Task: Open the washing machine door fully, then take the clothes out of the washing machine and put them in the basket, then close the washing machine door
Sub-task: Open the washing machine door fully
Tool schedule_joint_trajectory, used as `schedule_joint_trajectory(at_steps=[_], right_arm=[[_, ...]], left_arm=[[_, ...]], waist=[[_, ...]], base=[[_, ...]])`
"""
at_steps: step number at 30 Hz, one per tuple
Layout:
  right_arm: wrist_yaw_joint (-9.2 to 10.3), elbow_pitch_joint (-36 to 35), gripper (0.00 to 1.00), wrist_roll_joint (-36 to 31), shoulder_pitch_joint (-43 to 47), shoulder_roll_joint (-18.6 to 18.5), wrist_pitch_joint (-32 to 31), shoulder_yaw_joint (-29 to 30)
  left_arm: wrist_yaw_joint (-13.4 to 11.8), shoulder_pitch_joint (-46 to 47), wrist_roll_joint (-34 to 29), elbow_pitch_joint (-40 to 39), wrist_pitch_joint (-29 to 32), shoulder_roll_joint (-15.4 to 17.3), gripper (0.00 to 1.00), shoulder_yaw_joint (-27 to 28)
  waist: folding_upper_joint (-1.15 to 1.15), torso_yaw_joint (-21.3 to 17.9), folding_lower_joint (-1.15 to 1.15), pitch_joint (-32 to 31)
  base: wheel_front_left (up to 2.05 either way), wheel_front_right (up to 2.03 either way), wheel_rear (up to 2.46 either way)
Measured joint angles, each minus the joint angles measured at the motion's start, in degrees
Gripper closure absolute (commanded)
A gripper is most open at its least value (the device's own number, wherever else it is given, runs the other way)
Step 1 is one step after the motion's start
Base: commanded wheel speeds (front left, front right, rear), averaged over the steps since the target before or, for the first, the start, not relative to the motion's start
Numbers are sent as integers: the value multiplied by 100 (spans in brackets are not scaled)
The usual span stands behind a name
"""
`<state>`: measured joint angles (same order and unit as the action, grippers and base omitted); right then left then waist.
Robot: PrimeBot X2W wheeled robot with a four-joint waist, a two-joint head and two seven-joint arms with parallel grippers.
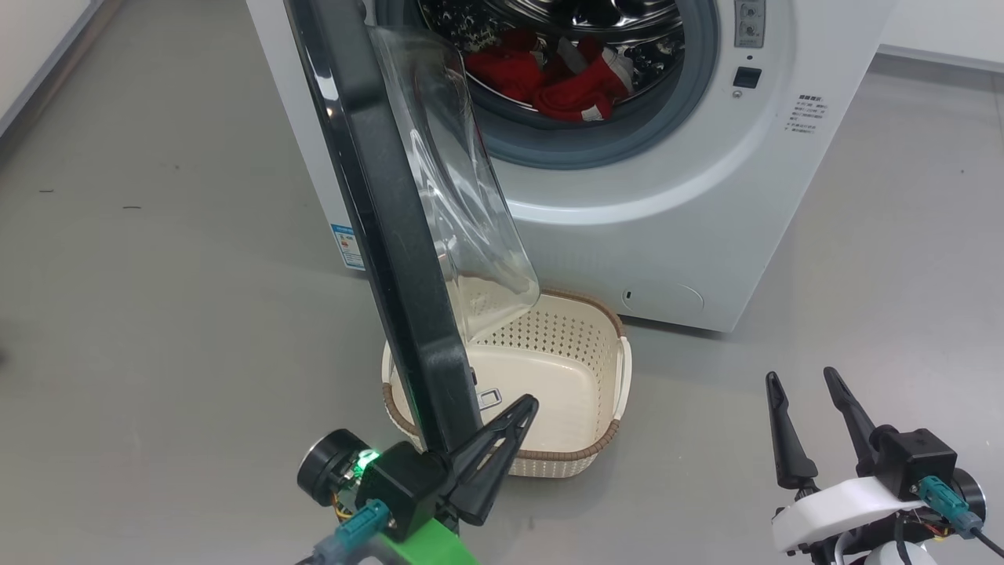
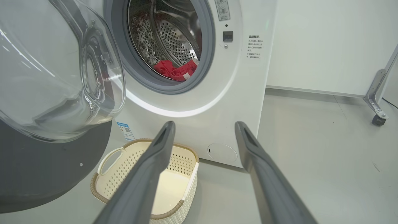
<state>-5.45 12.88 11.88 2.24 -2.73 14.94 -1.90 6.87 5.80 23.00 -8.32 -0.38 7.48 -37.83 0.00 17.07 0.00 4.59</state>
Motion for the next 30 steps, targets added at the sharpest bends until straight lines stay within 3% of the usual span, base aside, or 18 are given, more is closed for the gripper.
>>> schedule_joint_trajectory(at_steps=[14, 30], right_arm=[[-36, -133, 0, -33, -66, 21, 0, 110], [-53, -264, 0, -34, -62, 30, 0, 283]], left_arm=[[-300, 0, 2, 370, 89, 4, 100, 427], [-416, -18, 63, 503, 82, -131, 100, 444]], waist=[[0, -34, 0, -6], [0, 149, 0, 47]], base=[[0, 0, 0], [0, 0, 0]])
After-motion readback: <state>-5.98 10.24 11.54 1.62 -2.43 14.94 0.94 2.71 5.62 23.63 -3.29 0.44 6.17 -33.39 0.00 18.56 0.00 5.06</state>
